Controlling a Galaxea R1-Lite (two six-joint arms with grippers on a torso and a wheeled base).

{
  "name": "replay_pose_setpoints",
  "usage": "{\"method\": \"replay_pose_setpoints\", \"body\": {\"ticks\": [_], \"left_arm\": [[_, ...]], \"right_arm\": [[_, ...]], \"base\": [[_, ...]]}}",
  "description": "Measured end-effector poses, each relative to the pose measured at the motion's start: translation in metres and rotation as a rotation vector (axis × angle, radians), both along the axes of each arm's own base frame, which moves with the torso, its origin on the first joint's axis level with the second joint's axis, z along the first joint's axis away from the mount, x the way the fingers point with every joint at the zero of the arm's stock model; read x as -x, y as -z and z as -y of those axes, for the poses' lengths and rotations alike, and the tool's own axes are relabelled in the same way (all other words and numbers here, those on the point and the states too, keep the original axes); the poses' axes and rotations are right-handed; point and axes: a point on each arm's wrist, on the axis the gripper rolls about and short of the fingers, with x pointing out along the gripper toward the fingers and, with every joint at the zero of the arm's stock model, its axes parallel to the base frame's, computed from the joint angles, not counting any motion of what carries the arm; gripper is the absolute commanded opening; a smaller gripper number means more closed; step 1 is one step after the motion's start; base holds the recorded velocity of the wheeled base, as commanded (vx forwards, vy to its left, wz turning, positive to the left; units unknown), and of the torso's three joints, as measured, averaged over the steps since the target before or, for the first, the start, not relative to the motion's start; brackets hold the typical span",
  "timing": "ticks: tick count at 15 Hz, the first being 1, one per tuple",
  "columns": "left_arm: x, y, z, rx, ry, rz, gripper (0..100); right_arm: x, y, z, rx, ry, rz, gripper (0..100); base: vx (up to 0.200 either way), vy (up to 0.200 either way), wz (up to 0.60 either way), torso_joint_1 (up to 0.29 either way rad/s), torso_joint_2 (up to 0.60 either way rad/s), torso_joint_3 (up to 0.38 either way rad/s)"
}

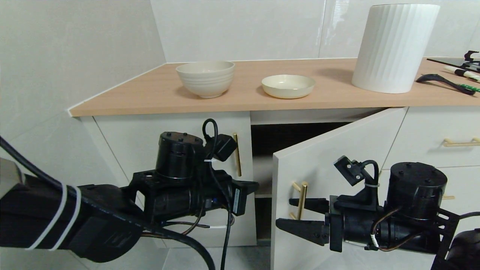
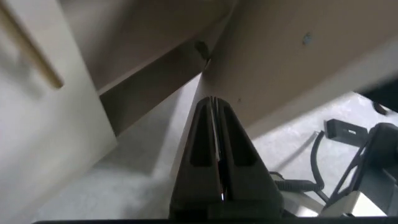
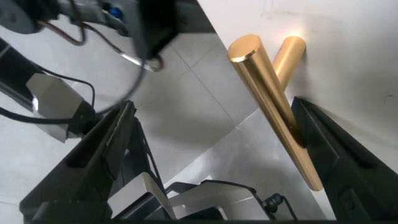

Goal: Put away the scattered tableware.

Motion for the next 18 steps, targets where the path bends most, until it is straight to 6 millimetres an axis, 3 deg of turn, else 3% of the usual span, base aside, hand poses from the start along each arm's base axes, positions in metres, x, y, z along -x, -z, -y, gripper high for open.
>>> {"method": "replay_pose_setpoints", "body": {"ticks": [5,12,18], "left_arm": [[-0.019,0.01,0.02,0.0,0.017,-0.005,0],[-0.023,0.013,0.04,0.005,0.049,0.004,0],[-0.024,0.012,0.047,0.021,0.058,0.028,0]], "right_arm": [[0.001,-0.001,0.001,-0.002,0.0,0.001,100],[0.0,-0.003,0.003,-0.007,0.008,0.007,100],[-0.009,-0.016,0.022,-0.036,0.078,0.054,100]], "base": [[0.0,0.0,0.0,0.0,0.0,0.0],[0.0,0.0,0.0,0.0,0.0,0.0],[0.0,0.0,0.0,0.0,0.0,0.0]]}}
